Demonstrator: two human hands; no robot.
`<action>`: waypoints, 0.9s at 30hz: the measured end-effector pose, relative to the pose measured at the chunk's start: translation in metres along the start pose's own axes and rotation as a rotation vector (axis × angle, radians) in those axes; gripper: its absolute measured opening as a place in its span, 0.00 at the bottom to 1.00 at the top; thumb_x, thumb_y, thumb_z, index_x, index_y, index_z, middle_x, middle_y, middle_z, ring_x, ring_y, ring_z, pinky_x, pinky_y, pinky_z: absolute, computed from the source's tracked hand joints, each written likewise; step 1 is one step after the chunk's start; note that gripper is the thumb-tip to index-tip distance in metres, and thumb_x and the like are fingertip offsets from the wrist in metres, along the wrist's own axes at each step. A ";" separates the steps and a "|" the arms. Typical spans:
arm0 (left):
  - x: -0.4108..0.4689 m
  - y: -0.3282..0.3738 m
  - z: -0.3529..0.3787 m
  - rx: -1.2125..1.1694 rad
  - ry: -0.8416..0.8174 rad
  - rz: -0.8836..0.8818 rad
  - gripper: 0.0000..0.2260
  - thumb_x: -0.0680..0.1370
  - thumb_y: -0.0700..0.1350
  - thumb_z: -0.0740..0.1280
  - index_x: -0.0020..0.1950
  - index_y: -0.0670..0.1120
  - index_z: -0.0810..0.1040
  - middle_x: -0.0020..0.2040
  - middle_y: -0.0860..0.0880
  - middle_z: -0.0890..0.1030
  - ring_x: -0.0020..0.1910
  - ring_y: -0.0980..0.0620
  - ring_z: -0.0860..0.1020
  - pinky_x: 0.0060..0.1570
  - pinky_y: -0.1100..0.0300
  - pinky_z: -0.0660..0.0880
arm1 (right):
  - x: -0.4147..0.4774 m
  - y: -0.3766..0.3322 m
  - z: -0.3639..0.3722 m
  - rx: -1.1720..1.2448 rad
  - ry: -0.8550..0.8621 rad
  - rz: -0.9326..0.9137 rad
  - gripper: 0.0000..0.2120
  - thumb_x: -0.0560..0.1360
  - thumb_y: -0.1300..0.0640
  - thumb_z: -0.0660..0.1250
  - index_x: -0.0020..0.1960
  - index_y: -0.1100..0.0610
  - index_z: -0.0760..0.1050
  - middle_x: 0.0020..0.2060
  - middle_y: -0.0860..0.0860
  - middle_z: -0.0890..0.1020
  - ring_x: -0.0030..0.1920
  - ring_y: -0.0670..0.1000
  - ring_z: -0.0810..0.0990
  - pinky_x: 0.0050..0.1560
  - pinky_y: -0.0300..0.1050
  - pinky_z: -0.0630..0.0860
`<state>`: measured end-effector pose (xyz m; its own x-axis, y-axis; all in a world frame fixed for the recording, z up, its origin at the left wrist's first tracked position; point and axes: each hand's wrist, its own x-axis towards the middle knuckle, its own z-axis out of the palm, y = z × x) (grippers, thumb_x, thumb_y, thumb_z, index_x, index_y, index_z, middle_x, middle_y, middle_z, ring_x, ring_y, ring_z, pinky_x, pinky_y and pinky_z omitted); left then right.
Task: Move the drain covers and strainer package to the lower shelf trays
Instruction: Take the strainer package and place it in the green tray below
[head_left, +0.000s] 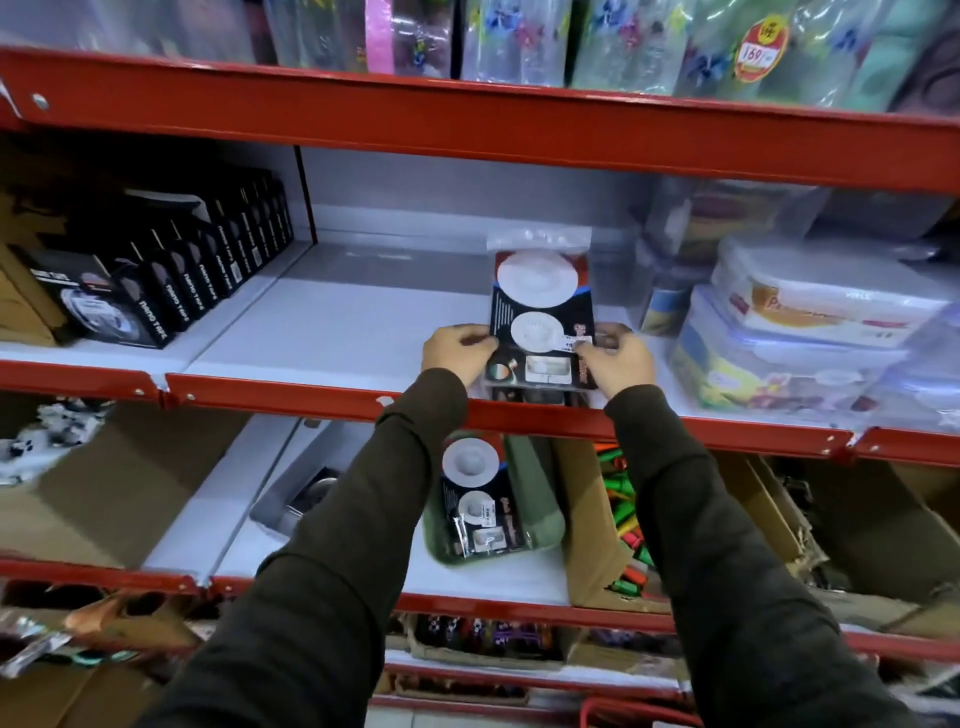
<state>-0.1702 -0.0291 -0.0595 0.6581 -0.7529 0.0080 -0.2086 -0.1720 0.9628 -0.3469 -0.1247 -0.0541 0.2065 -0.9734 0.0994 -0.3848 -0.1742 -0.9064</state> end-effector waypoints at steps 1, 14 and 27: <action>-0.006 0.004 -0.006 -0.047 -0.008 -0.008 0.12 0.75 0.42 0.71 0.57 0.43 0.84 0.52 0.44 0.85 0.43 0.51 0.81 0.50 0.62 0.78 | -0.003 -0.002 -0.005 0.101 -0.020 -0.017 0.15 0.74 0.59 0.70 0.60 0.58 0.76 0.48 0.54 0.82 0.43 0.49 0.83 0.48 0.41 0.79; -0.111 -0.086 -0.087 0.038 -0.808 -0.549 0.13 0.73 0.33 0.72 0.53 0.44 0.73 0.39 0.48 0.86 0.38 0.52 0.86 0.41 0.59 0.84 | -0.095 0.091 -0.021 0.329 -1.060 0.156 0.29 0.62 0.66 0.75 0.62 0.61 0.75 0.50 0.55 0.85 0.48 0.52 0.84 0.49 0.44 0.81; -0.089 -0.181 -0.046 0.244 -0.692 -0.930 0.04 0.78 0.33 0.66 0.44 0.36 0.79 0.38 0.41 0.85 0.30 0.51 0.85 0.49 0.53 0.82 | -0.101 0.172 0.047 -0.026 -0.937 0.525 0.15 0.71 0.69 0.71 0.54 0.58 0.74 0.34 0.52 0.83 0.32 0.46 0.81 0.30 0.38 0.75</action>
<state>-0.1583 0.0983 -0.2220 0.1139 -0.4452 -0.8882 -0.0382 -0.8953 0.4439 -0.3922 -0.0492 -0.2396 0.6133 -0.4278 -0.6640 -0.6426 0.2185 -0.7344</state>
